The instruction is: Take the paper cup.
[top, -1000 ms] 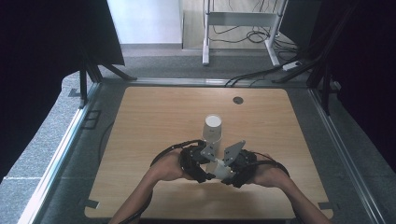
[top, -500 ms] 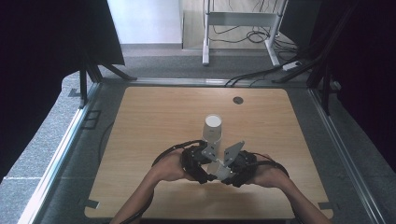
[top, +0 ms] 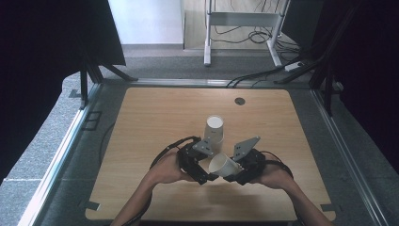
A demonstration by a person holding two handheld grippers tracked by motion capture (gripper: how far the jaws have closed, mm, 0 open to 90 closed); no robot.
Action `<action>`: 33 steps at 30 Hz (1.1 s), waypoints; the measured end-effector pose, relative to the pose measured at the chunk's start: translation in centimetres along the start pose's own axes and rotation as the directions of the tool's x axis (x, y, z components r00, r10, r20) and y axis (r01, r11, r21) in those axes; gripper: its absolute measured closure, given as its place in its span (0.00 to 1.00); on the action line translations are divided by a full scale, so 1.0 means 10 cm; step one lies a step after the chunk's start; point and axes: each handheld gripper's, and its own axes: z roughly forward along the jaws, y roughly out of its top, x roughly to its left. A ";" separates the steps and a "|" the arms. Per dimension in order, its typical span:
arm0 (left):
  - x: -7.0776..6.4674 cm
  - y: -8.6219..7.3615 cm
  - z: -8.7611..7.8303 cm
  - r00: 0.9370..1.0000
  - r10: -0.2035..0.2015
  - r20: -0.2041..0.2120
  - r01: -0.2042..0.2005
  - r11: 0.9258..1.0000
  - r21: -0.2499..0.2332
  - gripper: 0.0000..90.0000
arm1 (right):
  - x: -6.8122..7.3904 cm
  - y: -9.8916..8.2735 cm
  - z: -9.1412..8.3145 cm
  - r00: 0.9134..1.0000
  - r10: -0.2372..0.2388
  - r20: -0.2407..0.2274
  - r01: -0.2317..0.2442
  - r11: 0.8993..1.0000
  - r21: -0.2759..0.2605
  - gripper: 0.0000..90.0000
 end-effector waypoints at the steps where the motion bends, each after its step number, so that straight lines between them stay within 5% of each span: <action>1: 0.01 0.00 -0.01 1.000 -0.002 0.001 0.002 1.000 -0.013 0.14 | 0.00 -0.01 -0.01 1.000 0.005 0.001 -0.005 1.000 -0.012 0.41; 10: 0.05 -0.05 -0.08 0.997 -0.083 0.003 0.083 0.989 -0.124 0.06 | -0.03 -0.08 -0.10 0.999 0.054 0.005 -0.053 0.991 -0.123 0.41; 17: 0.10 -0.09 -0.11 0.991 -0.131 0.027 0.134 0.966 -0.223 0.04 | -0.04 -0.17 -0.11 0.996 0.092 0.010 -0.088 0.974 -0.209 0.41; 24: 0.12 -0.08 -0.10 0.990 -0.133 0.036 0.138 0.951 -0.275 0.09 | -0.03 -0.26 -0.07 0.994 0.111 0.015 -0.101 0.948 -0.303 0.41; 33: 0.12 -0.03 0.00 0.991 -0.099 0.085 0.119 0.949 -0.291 0.15 | -0.01 -0.30 0.00 0.995 0.095 -0.004 -0.090 0.933 -0.348 0.41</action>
